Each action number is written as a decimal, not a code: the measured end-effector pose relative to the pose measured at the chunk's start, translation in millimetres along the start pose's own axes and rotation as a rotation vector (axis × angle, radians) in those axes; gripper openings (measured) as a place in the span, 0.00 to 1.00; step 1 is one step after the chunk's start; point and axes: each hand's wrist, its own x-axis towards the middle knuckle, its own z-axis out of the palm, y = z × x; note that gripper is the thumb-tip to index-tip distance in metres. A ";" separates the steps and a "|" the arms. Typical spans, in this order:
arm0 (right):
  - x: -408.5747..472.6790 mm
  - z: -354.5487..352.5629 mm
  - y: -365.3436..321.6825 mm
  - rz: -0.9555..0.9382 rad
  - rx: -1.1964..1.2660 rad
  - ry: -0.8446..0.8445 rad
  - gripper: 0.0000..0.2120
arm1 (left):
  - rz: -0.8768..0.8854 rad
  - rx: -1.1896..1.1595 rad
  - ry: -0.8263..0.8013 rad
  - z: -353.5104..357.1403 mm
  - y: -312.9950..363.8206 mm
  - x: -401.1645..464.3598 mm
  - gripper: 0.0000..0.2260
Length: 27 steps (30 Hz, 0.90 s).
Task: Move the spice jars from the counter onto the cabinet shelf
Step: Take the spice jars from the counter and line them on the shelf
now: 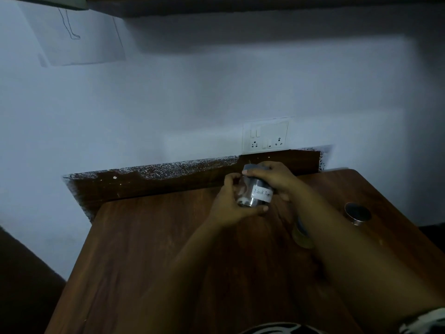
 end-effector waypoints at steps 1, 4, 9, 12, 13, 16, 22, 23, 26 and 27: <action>-0.4 -0.7 -0.3 0.002 0.037 -0.020 0.28 | 0.001 -0.014 0.013 -0.7 2.2 0.1 0.44; -1.8 -12.1 -3.2 0.009 0.234 -0.105 0.27 | -0.088 -0.358 -0.027 -8.7 3.8 1.9 0.43; -2.5 -16.2 -2.3 -0.041 0.387 -0.111 0.23 | -0.100 -0.513 -0.096 -11.6 5.8 4.1 0.43; -6.1 -15.4 -4.9 -0.083 0.411 -0.159 0.23 | -0.091 -0.537 -0.070 -10.0 7.7 6.4 0.42; -6.4 -17.3 -3.8 -0.087 0.420 -0.193 0.25 | -0.090 -0.551 -0.046 -9.9 9.2 7.1 0.42; -8.0 -24.6 3.1 -0.047 0.389 -0.301 0.37 | -0.116 -0.603 0.033 -12.0 10.1 10.2 0.42; -8.1 -31.9 7.8 -0.094 0.368 -0.388 0.49 | -0.095 -0.601 -0.003 -17.9 12.2 13.6 0.34; -7.9 -32.8 6.9 -0.109 0.379 -0.399 0.48 | -0.085 -0.607 -0.006 -18.6 12.8 13.6 0.35; -7.5 -34.5 3.1 -0.142 0.377 -0.405 0.49 | -0.054 -0.614 -0.003 -18.6 20.4 13.1 0.40; -8.3 -35.6 1.4 -0.146 0.375 -0.398 0.50 | -0.042 -0.603 0.002 -17.2 23.9 13.4 0.40</action>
